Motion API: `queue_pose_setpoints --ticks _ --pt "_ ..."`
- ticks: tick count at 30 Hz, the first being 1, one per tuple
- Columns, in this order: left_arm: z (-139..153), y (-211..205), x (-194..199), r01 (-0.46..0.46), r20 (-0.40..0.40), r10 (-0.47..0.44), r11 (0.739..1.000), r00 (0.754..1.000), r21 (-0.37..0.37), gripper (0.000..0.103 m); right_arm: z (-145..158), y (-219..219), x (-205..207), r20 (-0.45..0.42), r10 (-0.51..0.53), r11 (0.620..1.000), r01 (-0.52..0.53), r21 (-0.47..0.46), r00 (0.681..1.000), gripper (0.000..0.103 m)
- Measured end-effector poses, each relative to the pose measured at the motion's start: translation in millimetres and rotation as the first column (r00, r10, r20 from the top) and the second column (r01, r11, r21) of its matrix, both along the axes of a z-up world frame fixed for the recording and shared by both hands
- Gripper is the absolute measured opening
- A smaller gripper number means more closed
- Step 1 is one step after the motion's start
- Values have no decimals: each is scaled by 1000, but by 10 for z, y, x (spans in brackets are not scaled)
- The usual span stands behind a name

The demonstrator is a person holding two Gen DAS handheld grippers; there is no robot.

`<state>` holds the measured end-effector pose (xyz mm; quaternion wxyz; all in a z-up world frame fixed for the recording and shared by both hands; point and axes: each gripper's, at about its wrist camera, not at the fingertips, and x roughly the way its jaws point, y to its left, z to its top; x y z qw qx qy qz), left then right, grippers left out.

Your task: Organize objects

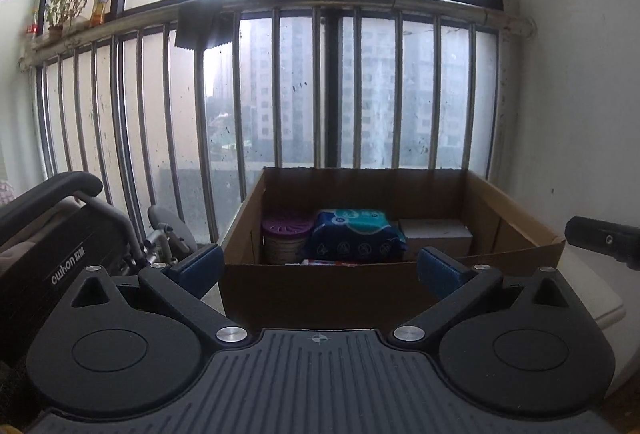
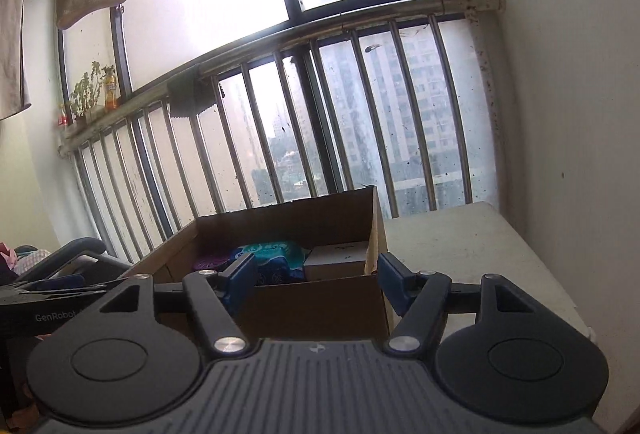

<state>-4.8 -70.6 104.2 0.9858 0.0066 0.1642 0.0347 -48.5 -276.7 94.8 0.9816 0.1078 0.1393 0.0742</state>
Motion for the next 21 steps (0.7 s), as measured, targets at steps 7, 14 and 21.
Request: queue_pose_setpoints --ticks 7,14,21 --pt "107 80 -235 -12 13 11 999 1000 50 103 -144 120 -27 -12 6 999 -6 -33 1000 77" --pt "190 84 -450 31 28 -32 997 999 64 103 -189 140 -29 -15 -18 999 17 -49 1000 83" --pt "101 28 -350 29 16 -30 997 999 66 103 -183 90 -84 0 -62 997 62 -48 998 95"
